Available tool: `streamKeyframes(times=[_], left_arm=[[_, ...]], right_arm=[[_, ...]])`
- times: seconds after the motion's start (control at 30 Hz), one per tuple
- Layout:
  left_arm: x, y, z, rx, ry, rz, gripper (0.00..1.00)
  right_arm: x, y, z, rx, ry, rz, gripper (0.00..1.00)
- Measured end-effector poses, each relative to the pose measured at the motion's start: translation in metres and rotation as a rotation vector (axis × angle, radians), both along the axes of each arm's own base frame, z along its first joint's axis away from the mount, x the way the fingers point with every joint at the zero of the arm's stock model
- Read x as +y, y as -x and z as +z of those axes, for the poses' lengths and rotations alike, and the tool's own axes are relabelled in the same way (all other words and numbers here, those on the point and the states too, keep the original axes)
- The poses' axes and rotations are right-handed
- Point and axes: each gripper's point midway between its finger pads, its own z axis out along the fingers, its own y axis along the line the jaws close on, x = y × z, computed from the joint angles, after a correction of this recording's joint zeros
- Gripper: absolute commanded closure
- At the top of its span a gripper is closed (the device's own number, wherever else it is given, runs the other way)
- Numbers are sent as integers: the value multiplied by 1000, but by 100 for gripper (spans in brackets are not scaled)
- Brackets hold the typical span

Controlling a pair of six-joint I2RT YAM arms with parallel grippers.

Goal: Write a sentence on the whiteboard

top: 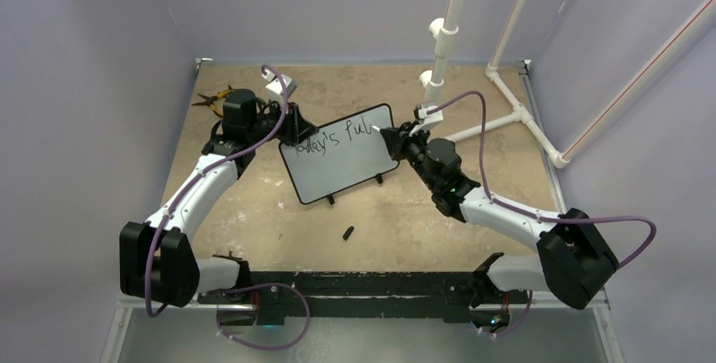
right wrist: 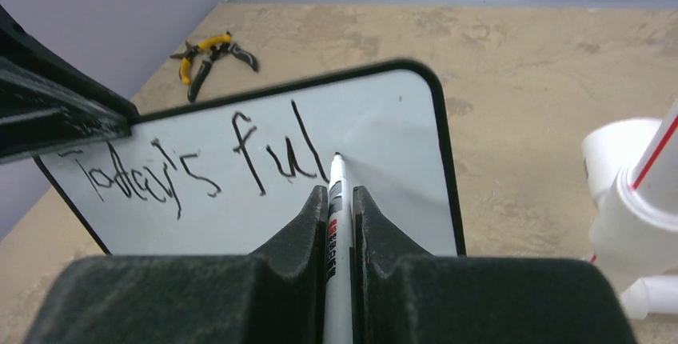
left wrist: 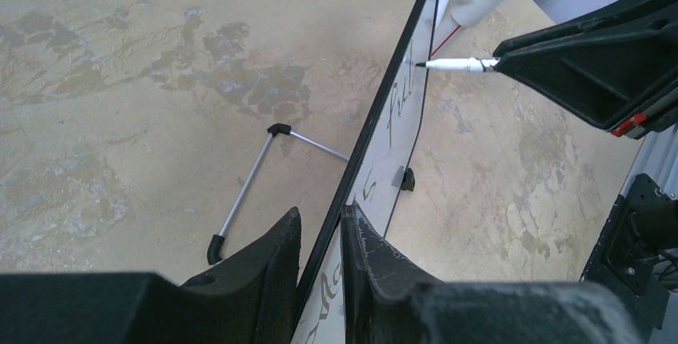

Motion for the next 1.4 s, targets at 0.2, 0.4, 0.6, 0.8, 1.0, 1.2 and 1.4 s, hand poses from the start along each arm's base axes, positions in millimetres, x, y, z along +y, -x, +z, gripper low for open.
streamKeyframes(times=[0.2,0.4,0.6,0.8,1.0,1.2,1.4], left_arm=[[0,0,0,0,0,0,78],[0,0,0,0,0,0,78],[0,0,0,0,0,0,78],[0,0,0,0,-1,1,78],[0,0,0,0,0,0,78],[0,0,0,-1,0,-1,78],[-1,0,0,0,0,-2,78]], right_arm=[[3,-8,31,-66,-20,-11,100],[5,-15,49,-111,-34,-25,100],[6,-17,41,-96,-22,-25,100],[3,-12,24,-63,-14,-24,100],[-3,-3,4,-14,-5,-25,100],[-7,2,-12,25,5,-26,100],[-10,3,-13,34,8,-37,100]])
